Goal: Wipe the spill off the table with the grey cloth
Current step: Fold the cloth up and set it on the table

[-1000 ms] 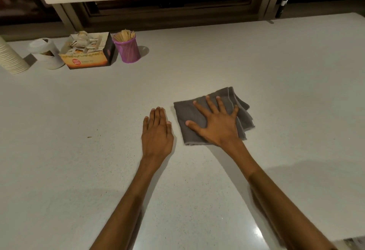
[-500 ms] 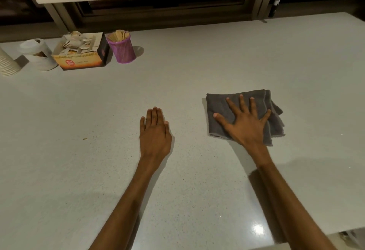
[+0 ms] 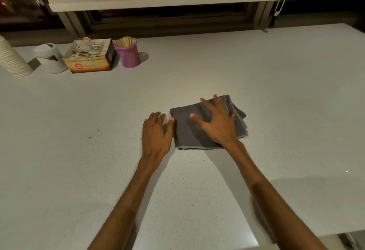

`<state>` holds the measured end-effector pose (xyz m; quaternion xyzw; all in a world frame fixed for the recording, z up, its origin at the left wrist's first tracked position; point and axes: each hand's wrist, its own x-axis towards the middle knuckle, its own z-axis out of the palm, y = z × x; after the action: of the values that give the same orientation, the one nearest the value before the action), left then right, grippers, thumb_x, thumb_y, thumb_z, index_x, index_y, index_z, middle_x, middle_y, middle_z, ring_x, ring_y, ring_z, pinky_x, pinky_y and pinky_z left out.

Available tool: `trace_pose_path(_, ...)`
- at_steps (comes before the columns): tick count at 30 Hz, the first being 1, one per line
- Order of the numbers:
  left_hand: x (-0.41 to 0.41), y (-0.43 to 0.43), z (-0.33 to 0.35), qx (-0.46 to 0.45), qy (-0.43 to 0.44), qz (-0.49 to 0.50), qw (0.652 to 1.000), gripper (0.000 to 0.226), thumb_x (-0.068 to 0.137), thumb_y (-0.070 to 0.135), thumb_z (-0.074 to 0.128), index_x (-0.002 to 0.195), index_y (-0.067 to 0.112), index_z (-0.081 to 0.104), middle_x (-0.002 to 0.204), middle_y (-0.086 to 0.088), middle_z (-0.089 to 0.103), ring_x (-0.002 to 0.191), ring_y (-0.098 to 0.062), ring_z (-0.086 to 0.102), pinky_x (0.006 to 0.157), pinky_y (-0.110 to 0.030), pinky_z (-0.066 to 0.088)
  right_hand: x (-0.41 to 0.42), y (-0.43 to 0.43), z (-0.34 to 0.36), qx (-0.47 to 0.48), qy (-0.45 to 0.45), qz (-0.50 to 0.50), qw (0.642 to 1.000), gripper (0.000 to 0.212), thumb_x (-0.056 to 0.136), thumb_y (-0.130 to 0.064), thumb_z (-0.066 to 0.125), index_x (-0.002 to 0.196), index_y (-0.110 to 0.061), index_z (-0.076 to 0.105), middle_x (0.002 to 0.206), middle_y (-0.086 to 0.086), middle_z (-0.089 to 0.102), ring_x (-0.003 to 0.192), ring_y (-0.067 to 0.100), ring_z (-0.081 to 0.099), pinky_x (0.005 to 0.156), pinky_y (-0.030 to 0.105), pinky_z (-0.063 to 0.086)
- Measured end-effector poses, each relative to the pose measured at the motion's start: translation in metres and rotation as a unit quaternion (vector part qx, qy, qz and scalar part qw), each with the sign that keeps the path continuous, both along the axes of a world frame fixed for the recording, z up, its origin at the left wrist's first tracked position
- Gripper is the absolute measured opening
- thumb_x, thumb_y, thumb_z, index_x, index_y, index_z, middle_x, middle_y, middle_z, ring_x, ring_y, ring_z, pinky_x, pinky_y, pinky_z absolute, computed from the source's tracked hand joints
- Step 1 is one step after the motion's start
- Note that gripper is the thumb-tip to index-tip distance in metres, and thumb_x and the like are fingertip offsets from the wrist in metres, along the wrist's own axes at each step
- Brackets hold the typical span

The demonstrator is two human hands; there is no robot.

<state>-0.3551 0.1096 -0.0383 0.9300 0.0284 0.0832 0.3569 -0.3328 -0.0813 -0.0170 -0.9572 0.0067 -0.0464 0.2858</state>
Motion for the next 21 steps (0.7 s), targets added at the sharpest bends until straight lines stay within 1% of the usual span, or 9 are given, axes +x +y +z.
trace_pose_path(2, 0.002, -0.006, 0.004, 0.016, 0.010, 0.006, 1.000, 0.059, 0.096, 0.046, 0.034, 0.136, 0.004, 0.046, 0.150, -0.017, 0.039, 0.142, -0.028, 0.029, 0.120, -0.046, 0.020, 0.001, -0.022, 0.004, -0.034, 0.006, -0.121, 0.992, 0.084, 0.084, -0.069, 0.053, 0.151, -0.025, 0.029, 0.161, 0.013, 0.020, 0.149, 0.031, 0.016, 0.115, 0.066, 0.008)
trace_pose_path(4, 0.007, -0.016, 0.009, 0.008, 0.022, -0.003, 1.000, 0.047, 0.097, 0.039, 0.040, 0.120, 0.003, 0.058, 0.139, -0.020, 0.050, 0.135, -0.033, 0.039, 0.112, -0.044, 0.033, 0.003, -0.040, 0.006, -0.063, 0.066, -0.207, 0.974, 0.096, 0.078, -0.072, 0.057, 0.149, -0.012, 0.032, 0.153, 0.020, 0.032, 0.142, 0.037, 0.025, 0.111, 0.064, 0.019)
trace_pose_path(5, 0.009, -0.022, 0.010, -0.005, 0.021, -0.010, 1.000, 0.037, 0.096, 0.035, 0.043, 0.104, 0.005, 0.062, 0.125, -0.021, 0.059, 0.124, -0.035, 0.048, 0.101, -0.040, 0.042, 0.005, -0.045, 0.007, -0.078, 0.083, -0.217, 0.969, 0.096, 0.076, -0.075, 0.057, 0.143, -0.009, 0.040, 0.146, 0.021, 0.040, 0.137, 0.038, 0.031, 0.108, 0.063, 0.023)
trace_pose_path(6, 0.011, -0.029, 0.011, -0.016, 0.012, -0.015, 1.000, 0.027, 0.095, 0.031, 0.046, 0.090, 0.008, 0.060, 0.108, -0.020, 0.064, 0.110, -0.036, 0.056, 0.086, -0.036, 0.045, 0.007, -0.045, 0.008, -0.096, 0.087, -0.215, 0.968, 0.092, 0.075, -0.077, 0.055, 0.135, -0.008, 0.050, 0.140, 0.020, 0.047, 0.133, 0.038, 0.036, 0.107, 0.062, 0.024)
trace_pose_path(7, 0.012, -0.034, 0.011, -0.024, 0.002, -0.014, 1.000, 0.021, 0.094, 0.026, 0.048, 0.083, 0.010, 0.056, 0.096, -0.018, 0.065, 0.097, -0.035, 0.060, 0.077, -0.032, 0.043, 0.009, -0.045, 0.008, -0.113, 0.081, -0.209, 0.968, 0.086, 0.075, -0.078, 0.054, 0.127, -0.009, 0.058, 0.134, 0.019, 0.052, 0.129, 0.037, 0.040, 0.106, 0.060, 0.026)
trace_pose_path(9, 0.013, -0.039, 0.012, -0.038, -0.014, 0.002, 0.999, 0.017, 0.092, 0.020, 0.051, 0.089, 0.005, 0.059, 0.094, -0.018, 0.065, 0.091, -0.031, 0.060, 0.075, -0.030, 0.042, 0.013, -0.041, 0.007, -0.127, 0.061, -0.205, 0.969, 0.078, 0.076, -0.076, 0.056, 0.116, -0.009, 0.064, 0.126, 0.017, 0.058, 0.124, 0.035, 0.045, 0.104, 0.054, 0.029)
trace_pose_path(12, 0.012, -0.044, 0.017, -0.082, -0.042, 0.015, 0.996, 0.022, 0.090, 0.014, 0.053, 0.108, 0.001, 0.057, 0.102, -0.016, 0.065, 0.089, -0.023, 0.059, 0.076, -0.031, 0.047, 0.017, -0.040, 0.011, -0.096, 0.054, -0.210, 0.971, 0.074, 0.076, -0.071, 0.062, 0.114, -0.008, 0.062, 0.120, 0.016, 0.063, 0.118, 0.035, 0.052, 0.103, 0.050, 0.031)
trace_pose_path(15, 0.011, -0.047, 0.029, -0.116, -0.054, 0.003, 0.992, 0.023, 0.090, 0.011, 0.054, 0.112, 0.002, 0.053, 0.103, -0.013, 0.065, 0.084, -0.013, 0.055, 0.073, -0.025, 0.044, 0.021, -0.046, 0.017, -0.052, 0.067, -0.192, 0.978, 0.068, 0.077, -0.066, 0.066, 0.109, -0.007, 0.060, 0.113, 0.014, 0.067, 0.109, 0.034, 0.060, 0.101, 0.047, 0.035)
trace_pose_path(21, 0.018, -0.044, 0.041, -0.233, -0.042, 0.010, 0.972, 0.035, 0.089, 0.024, 0.062, 0.119, 0.009, 0.051, 0.115, -0.007, 0.062, 0.094, -0.013, 0.055, 0.084, -0.026, 0.046, 0.022, -0.049, 0.018, 0.023, 0.045, -0.178, 0.983, 0.055, 0.079, -0.061, 0.068, 0.093, -0.009, 0.062, 0.097, 0.011, 0.069, 0.093, 0.031, 0.066, 0.080, 0.038, 0.047)
